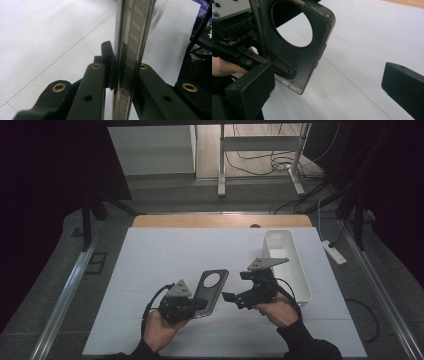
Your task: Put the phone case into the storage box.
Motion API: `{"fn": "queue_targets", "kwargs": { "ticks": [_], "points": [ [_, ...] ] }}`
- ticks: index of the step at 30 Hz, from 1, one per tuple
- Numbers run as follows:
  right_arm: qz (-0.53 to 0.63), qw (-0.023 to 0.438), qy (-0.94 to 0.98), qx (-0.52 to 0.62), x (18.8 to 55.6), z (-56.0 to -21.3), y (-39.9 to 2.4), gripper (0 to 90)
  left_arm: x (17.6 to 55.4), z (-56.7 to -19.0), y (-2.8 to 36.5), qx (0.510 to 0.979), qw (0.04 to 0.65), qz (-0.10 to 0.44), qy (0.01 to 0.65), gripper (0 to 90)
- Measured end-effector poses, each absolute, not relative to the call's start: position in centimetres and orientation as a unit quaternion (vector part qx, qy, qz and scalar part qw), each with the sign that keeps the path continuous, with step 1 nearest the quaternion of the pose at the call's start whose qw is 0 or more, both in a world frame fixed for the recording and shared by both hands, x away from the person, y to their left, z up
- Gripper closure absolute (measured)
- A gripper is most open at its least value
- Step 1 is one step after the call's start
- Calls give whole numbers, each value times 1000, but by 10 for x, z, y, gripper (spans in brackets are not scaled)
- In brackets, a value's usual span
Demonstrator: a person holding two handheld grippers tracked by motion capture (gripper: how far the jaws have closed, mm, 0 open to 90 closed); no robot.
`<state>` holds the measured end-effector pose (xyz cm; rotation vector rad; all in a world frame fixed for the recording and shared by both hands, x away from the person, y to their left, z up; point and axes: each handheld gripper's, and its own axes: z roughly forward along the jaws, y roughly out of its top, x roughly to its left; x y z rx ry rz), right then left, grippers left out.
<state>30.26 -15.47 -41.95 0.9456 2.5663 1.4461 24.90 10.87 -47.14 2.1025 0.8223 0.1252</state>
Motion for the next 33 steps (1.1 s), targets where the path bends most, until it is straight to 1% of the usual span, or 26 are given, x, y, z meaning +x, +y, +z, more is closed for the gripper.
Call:
{"fn": "queue_targets", "kwargs": {
  "ticks": [10, 15, 18, 20, 22, 24, 26, 29, 33],
  "points": [
    [464, 13, 829, 311, 303, -419, -153, 0, 246, -473, 105, 837, 425, 52, 342, 850],
    [459, 20, 830, 315, 301, -418, -150, 0, 245, -474, 103, 835, 424, 52, 348, 850],
    [455, 24, 832, 316, 301, -418, -148, 18, 244, -475, 101, 835, 420, 56, 350, 850],
    [452, 27, 833, 317, 301, -418, -147, 47, 244, -475, 101, 835, 418, 59, 351, 850],
    [452, 33, 832, 320, 300, -417, -146, 102, 243, -474, 101, 835, 418, 62, 353, 850],
    [452, 34, 834, 316, 300, -416, -147, 176, 243, -474, 100, 835, 418, 63, 353, 850],
    [451, 36, 838, 306, 299, -416, -146, 205, 243, -475, 99, 835, 419, 63, 351, 850],
    [448, 51, 840, 303, 297, -415, -146, 285, 243, -475, 97, 837, 414, 66, 352, 850],
    [454, 51, 832, 314, 296, -414, -147, 376, 242, -476, 95, 837, 413, 67, 353, 850]
  ]
}}
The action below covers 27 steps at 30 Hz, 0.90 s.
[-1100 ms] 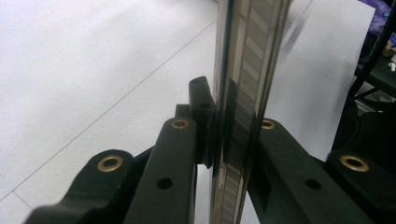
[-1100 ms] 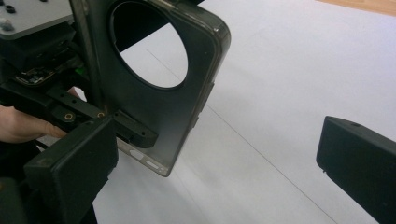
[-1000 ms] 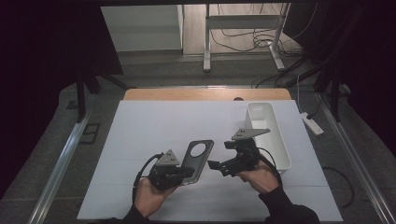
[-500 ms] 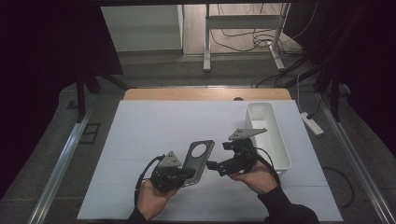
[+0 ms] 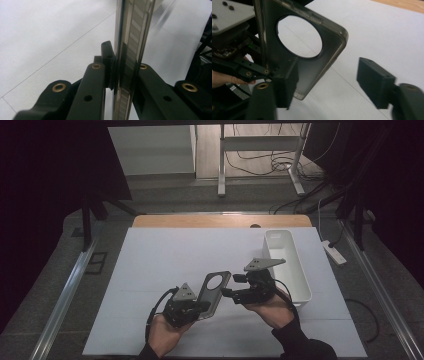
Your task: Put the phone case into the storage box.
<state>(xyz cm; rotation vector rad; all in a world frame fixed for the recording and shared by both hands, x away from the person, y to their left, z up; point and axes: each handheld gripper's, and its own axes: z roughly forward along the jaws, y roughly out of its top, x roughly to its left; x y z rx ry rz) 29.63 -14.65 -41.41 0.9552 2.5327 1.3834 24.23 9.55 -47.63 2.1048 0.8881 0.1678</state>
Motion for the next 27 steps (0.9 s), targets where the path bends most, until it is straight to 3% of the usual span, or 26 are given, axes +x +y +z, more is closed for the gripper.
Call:
{"fn": "queue_targets", "kwargs": {
  "ticks": [9, 20, 27],
  "points": [
    [460, 53, 824, 327, 297, -414, -149, 611, 242, -476, 95, 835, 409, 75, 360, 850],
    [471, 42, 809, 349, 297, -416, -150, 728, 241, -476, 92, 835, 405, 82, 363, 850],
    [481, 47, 800, 356, 298, -414, -153, 753, 241, -476, 92, 836, 407, 78, 359, 850]
  ]
}}
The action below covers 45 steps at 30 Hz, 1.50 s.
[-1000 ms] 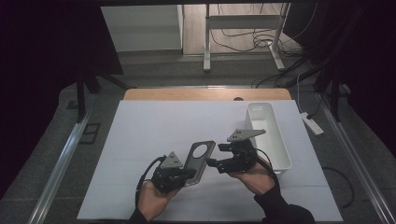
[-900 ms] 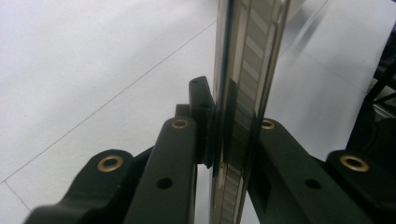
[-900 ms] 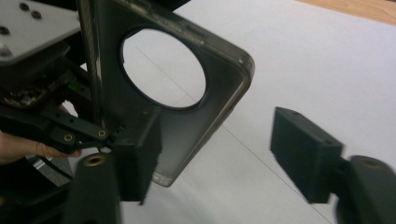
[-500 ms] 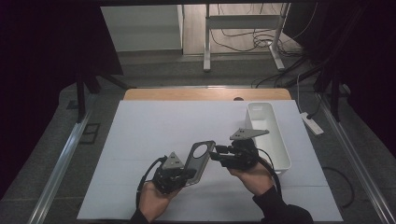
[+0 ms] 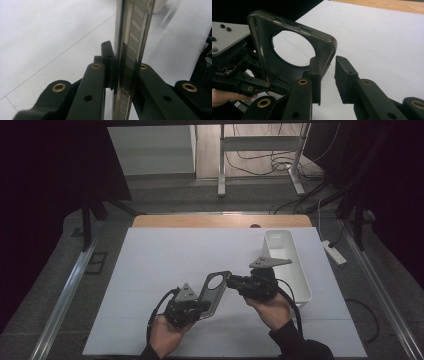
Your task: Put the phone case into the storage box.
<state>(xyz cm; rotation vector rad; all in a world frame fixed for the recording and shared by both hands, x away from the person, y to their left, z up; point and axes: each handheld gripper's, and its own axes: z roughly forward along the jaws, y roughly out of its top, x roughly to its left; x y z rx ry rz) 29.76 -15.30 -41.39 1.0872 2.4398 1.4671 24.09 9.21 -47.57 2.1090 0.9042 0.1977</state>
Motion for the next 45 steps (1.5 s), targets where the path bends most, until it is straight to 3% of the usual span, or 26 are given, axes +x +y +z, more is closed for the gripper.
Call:
{"fn": "queue_targets", "kwargs": {
  "ticks": [18, 25, 45],
  "points": [
    [506, 15, 777, 373, 299, -415, -157, 865, 241, -481, 87, 838, 411, 65, 353, 843],
    [503, 25, 775, 380, 297, -415, -155, 880, 240, -483, 79, 848, 405, 60, 337, 811],
    [501, 51, 771, 391, 293, -414, -150, 888, 238, -483, 71, 856, 410, 53, 310, 95]
  ]
}}
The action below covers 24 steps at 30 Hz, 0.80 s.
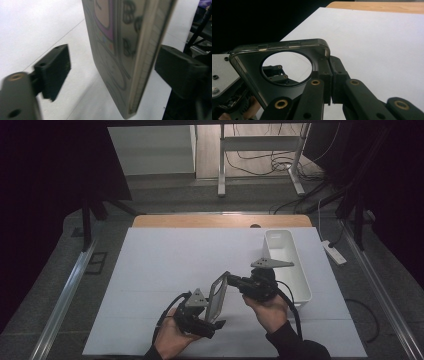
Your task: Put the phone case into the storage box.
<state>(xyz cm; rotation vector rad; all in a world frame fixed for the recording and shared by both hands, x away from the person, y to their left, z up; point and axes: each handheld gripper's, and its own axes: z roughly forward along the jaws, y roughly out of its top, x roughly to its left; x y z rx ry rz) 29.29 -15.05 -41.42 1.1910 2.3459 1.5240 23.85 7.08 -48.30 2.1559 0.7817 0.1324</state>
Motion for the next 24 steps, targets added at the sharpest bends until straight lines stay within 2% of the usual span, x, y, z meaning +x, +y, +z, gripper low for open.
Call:
{"fn": "queue_targets", "kwargs": {
  "ticks": [8, 24],
  "points": [
    [498, 69, 771, 391, 293, -413, -154, 888, 238, -482, 74, 860, 413, 41, 297, 10],
    [490, 121, 778, 373, 292, -411, -161, 887, 236, -482, 91, 865, 404, 58, 292, 0]
  ]
}}
